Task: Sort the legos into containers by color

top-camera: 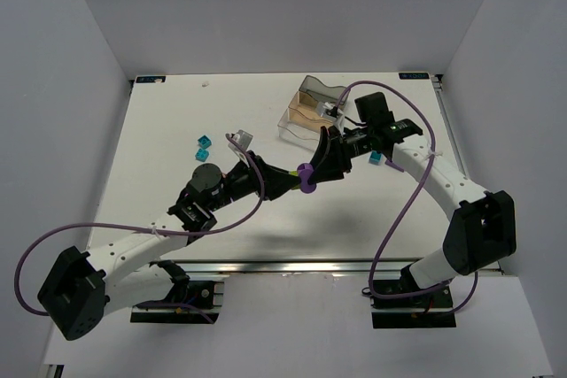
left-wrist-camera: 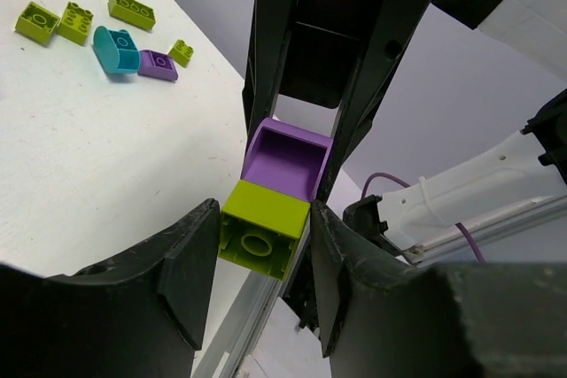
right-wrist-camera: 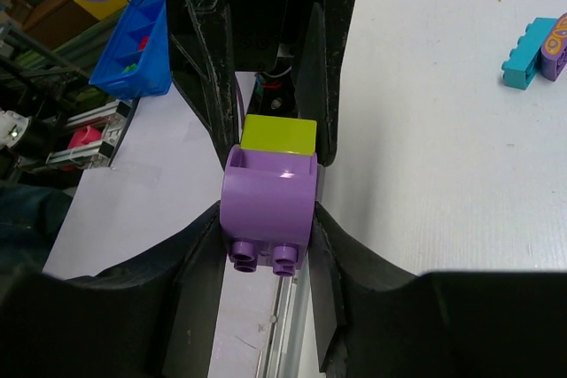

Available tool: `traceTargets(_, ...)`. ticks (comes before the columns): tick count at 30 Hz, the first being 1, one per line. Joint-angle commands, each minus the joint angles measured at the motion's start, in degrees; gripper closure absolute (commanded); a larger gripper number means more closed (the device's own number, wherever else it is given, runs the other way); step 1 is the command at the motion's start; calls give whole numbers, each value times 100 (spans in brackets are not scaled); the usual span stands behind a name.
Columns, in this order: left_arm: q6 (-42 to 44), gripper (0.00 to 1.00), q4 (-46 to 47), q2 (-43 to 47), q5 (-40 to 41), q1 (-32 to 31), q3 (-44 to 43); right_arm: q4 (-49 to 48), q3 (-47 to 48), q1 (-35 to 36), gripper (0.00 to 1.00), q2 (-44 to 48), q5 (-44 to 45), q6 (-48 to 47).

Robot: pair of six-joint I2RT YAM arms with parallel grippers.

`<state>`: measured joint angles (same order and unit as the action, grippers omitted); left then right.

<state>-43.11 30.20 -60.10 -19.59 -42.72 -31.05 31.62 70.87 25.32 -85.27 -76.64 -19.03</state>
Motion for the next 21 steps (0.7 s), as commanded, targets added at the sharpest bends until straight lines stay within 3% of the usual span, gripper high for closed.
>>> traceTargets(1, -65, 47, 162, 77, -185, -26, -156, -77, 85, 43, 100, 99, -88, -31)
traceTargets(11, -127, 46, 48, 341, -185, -26, -24, -103, 129, 25, 100, 72, -70, -49)
traceTargets(21, -180, 86, 75, 454, -291, -26, 11, -393, 207, -62, 100, -33, -36, 311)
